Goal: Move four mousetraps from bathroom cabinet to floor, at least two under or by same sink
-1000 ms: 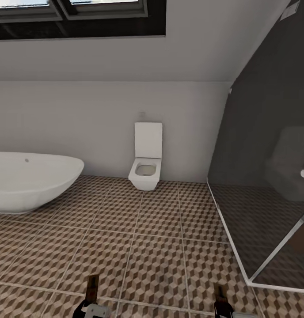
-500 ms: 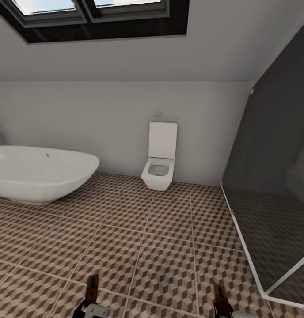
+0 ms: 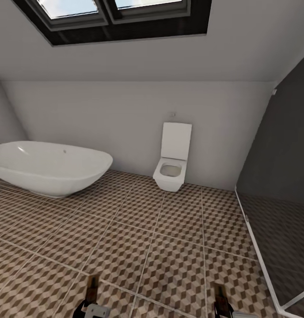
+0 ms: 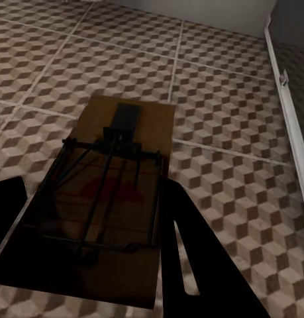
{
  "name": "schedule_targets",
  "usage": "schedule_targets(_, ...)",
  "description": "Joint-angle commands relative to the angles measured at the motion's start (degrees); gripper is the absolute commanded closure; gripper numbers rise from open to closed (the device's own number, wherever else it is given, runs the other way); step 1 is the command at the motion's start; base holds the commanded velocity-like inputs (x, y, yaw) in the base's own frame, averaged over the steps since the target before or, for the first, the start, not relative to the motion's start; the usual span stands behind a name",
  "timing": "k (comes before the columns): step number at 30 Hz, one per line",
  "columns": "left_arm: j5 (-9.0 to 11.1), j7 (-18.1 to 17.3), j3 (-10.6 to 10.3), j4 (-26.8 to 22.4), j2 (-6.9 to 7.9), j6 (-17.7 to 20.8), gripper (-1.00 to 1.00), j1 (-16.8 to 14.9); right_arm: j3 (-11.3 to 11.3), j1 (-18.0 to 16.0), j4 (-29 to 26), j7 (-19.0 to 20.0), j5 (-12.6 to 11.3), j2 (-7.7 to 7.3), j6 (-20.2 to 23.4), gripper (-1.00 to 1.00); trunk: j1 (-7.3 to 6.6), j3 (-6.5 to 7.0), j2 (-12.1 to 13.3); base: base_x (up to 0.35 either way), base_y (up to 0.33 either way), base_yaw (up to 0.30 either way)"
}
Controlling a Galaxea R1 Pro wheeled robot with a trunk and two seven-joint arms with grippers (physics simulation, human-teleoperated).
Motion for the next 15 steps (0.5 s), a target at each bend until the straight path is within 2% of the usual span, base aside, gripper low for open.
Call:
schedule_targets(1,-0.5,0.7,-0.3,0.2,-0.07,-0.1,1.0,0.0,-0.3,0.0,0.0,-0.3,0.6,0.05,-0.1,1.0,0.0,-0.05,0.0,0.0,0.0,0.173)
schedule_targets(15,-0.5,0.7,-0.3,0.2,-0.07,-0.1,1.0,-0.1,-0.3,0.0,0.0,-0.3,0.6,0.05,-0.1,1.0,0.0,-0.05,0.0,0.0,0.0,0.16)
